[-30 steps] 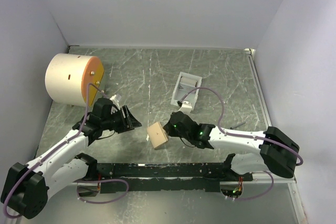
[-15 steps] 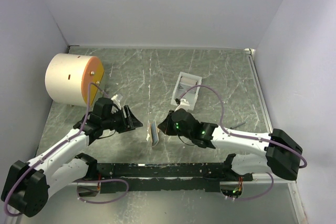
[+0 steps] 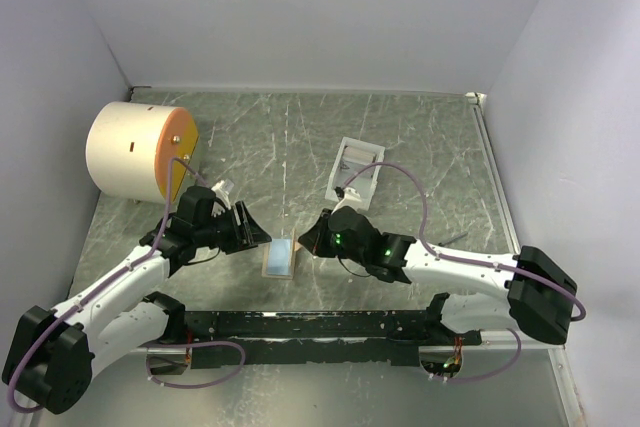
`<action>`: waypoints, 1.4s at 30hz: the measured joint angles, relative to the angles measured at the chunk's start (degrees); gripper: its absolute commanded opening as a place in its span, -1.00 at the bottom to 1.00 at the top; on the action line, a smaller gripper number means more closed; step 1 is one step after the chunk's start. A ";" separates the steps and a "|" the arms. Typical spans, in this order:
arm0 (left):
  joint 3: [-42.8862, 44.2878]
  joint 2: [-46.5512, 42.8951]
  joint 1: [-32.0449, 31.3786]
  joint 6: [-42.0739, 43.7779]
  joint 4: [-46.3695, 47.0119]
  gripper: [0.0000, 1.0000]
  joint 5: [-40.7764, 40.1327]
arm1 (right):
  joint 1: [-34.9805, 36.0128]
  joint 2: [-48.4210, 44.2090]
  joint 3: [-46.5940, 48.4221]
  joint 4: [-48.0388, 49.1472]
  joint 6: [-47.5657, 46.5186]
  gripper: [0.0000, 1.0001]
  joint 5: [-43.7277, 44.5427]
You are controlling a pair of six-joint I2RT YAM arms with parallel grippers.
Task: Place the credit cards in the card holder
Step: Open the card holder at the center of the board.
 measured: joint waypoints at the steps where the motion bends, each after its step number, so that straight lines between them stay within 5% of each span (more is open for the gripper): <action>1: 0.00 0.00 0.00 0.00 -0.07 0.25 0.00 | 0.00 -0.07 0.00 -0.20 -0.02 -1.00 0.35; 35: -4.07 10.97 0.00 -0.35 5.29 -0.12 1.66 | -2.25 -0.39 -7.21 -10.71 0.72 -1.00 8.00; 40: -4.24 10.86 0.00 -0.50 6.67 -0.17 2.47 | -2.32 -0.26 -6.82 -11.91 0.33 -0.32 8.00; 42: -4.24 10.64 0.00 -0.50 7.26 -0.18 2.91 | -2.38 -0.24 -5.75 -13.38 0.00 -0.23 8.15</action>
